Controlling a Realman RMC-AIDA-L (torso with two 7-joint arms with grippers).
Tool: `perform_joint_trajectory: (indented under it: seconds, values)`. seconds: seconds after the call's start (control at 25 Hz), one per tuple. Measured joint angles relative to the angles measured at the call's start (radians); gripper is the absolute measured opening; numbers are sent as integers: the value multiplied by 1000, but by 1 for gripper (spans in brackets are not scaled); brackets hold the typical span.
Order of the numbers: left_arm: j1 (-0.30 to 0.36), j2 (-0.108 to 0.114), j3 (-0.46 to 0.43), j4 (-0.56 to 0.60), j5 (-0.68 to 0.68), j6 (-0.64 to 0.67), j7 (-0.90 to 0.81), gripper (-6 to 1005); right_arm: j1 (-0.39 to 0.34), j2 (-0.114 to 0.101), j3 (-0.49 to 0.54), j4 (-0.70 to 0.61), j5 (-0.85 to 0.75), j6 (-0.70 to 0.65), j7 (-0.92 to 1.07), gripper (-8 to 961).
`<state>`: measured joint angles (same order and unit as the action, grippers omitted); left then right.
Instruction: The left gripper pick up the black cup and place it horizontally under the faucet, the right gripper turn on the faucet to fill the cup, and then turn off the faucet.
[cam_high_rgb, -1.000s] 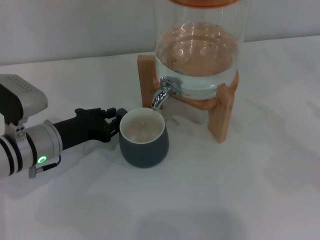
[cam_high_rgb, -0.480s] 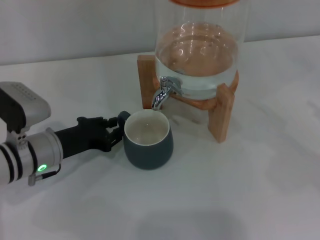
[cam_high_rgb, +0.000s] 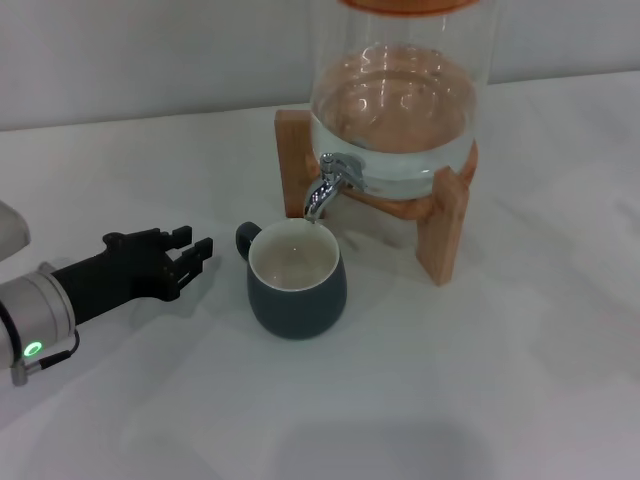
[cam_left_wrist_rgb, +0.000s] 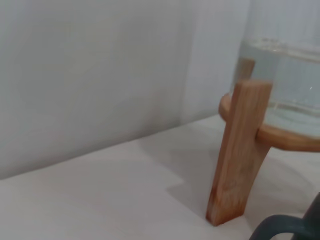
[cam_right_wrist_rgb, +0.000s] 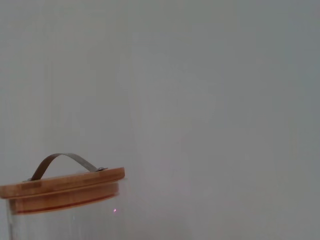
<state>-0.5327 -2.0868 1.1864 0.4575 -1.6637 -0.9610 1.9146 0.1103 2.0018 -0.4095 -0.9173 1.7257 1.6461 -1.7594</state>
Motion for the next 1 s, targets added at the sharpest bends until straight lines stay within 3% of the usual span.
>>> perform_joint_trajectory:
  seconds: [0.6, 0.8, 1.0]
  values:
    - [5, -2, 69, 14, -9, -39, -4, 358, -5, 0, 3, 2, 0, 1, 1, 718]
    - [59, 3, 64, 70, -31, -49, -4, 362, -7, 0, 8, 2, 1, 1, 3, 718]
    - [167, 4, 59, 207, -115, -58, 4, 367, -7, -3, 9, 2, 1, -1, 5, 718]
